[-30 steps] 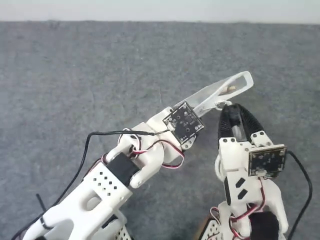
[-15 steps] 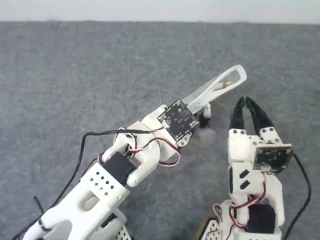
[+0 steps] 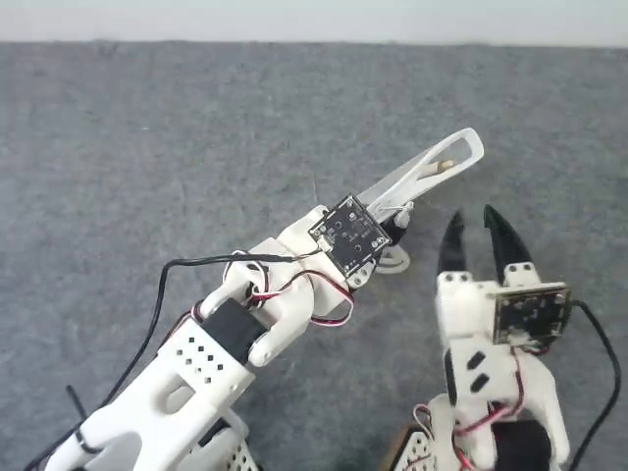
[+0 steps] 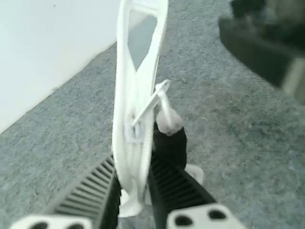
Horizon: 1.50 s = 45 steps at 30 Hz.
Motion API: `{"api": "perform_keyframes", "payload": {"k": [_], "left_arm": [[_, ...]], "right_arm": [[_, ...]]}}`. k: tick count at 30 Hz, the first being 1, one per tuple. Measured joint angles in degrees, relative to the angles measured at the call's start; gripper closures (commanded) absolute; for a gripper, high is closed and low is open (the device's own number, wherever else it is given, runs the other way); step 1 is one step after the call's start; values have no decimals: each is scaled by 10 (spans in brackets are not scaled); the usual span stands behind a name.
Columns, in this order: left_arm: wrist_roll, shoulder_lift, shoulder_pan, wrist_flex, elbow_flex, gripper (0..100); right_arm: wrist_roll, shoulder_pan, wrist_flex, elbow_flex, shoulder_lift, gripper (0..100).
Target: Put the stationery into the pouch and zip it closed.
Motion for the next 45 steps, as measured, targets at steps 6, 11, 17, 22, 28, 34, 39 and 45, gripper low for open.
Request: {"api": "perform_keyframes", "payload": {"k": [6,11,17,22,28,34,39,45], "left_arm": [[0,0,0,0,0,991],[0,0,0,0,0,991],[0,0,0,0,0,991],[0,0,0,0,0,991],[0,0,-1,0,0,991],[0,0,-1,0,0,991],[0,0,-1,0,0,991],[0,0,-1,0,0,991]], "right_arm": [[0,-101,77,-28,-1,824],[0,-147,86,-30,-1,824],[0,-148,-4,48,1,830],[0,-147,-52,85,0,830],[0,-144,-99,118,-1,892],[0,-132,-126,121,4,883],[0,-130,-126,121,4,888],[2,-128,-126,121,4,994]]}}
